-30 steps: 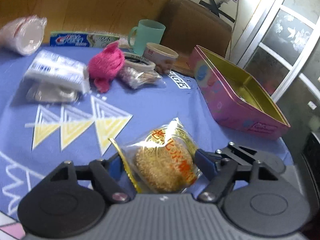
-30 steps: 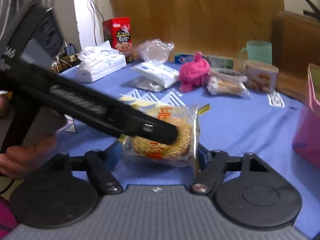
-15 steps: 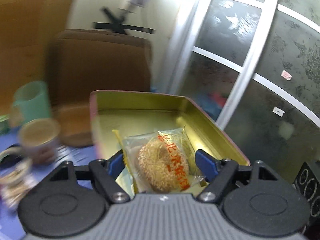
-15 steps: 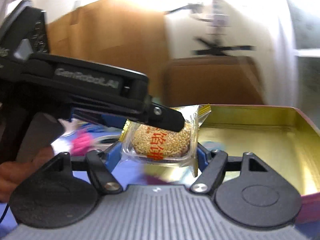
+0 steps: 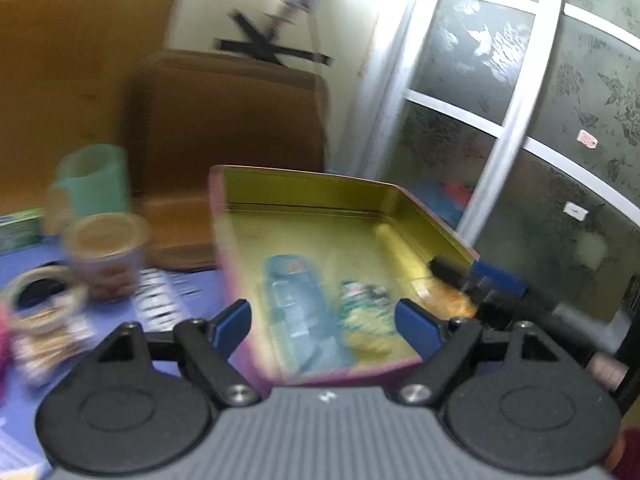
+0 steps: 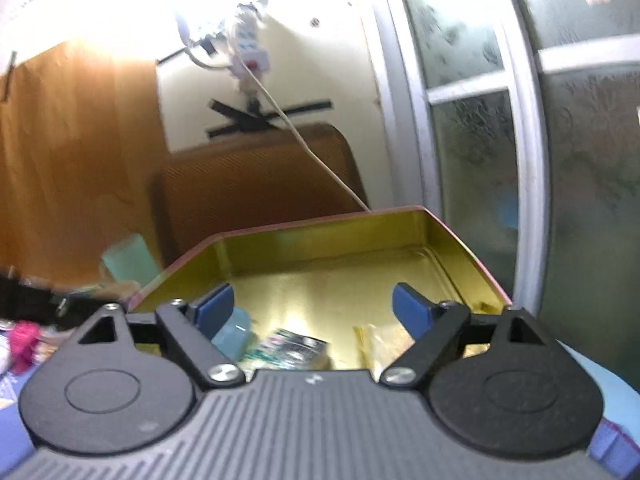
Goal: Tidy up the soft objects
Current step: 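Carry the mooncake with the left gripper into the tin and release it, then grasp the pink knitted item with the right gripper and lift it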
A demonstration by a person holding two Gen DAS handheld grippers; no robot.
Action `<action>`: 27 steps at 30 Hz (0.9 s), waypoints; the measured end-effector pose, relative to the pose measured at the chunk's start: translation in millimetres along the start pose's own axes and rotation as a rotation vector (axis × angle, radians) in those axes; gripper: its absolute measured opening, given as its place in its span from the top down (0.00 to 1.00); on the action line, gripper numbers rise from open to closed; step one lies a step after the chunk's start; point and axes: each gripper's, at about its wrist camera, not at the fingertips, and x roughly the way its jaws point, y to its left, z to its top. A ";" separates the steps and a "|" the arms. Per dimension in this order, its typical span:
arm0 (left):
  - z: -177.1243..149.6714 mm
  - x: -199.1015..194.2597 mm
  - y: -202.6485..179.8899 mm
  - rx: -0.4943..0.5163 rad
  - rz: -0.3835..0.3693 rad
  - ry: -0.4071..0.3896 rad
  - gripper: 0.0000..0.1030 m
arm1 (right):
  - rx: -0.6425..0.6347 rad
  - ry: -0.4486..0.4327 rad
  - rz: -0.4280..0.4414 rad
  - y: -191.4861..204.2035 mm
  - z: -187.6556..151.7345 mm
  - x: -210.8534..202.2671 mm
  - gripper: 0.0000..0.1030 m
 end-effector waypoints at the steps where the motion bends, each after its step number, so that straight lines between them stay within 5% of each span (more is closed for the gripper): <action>1: -9.2 -15.7 13.4 -0.008 0.026 -0.015 0.18 | -0.011 -0.014 0.020 6.6 1.7 -2.7 0.33; 6: -50.9 -81.2 86.2 -0.127 0.200 -0.066 0.18 | -0.058 0.020 0.240 64.1 11.5 -0.3 0.53; 10: -84.1 -115.3 141.7 -0.223 0.389 -0.072 0.18 | -0.138 0.139 0.434 133.8 0.8 17.7 0.54; 13: -102.1 -127.9 166.8 -0.271 0.459 -0.064 0.18 | -0.155 0.235 0.554 188.0 -11.4 44.8 0.53; 21: -106.2 -133.9 174.7 -0.315 0.457 -0.094 0.19 | -0.183 0.342 0.535 290.4 -29.3 125.1 0.45; 23: -106.5 -134.1 176.7 -0.327 0.454 -0.095 0.19 | -0.204 0.392 0.534 299.2 -34.7 135.7 0.54; 24: -106.8 -135.0 178.9 -0.341 0.449 -0.097 0.19 | -0.207 0.421 0.534 300.1 -36.3 140.0 0.68; 27: -112.4 -139.0 185.4 -0.379 0.427 -0.114 0.19 | -0.178 0.420 0.546 286.1 -31.6 125.8 0.71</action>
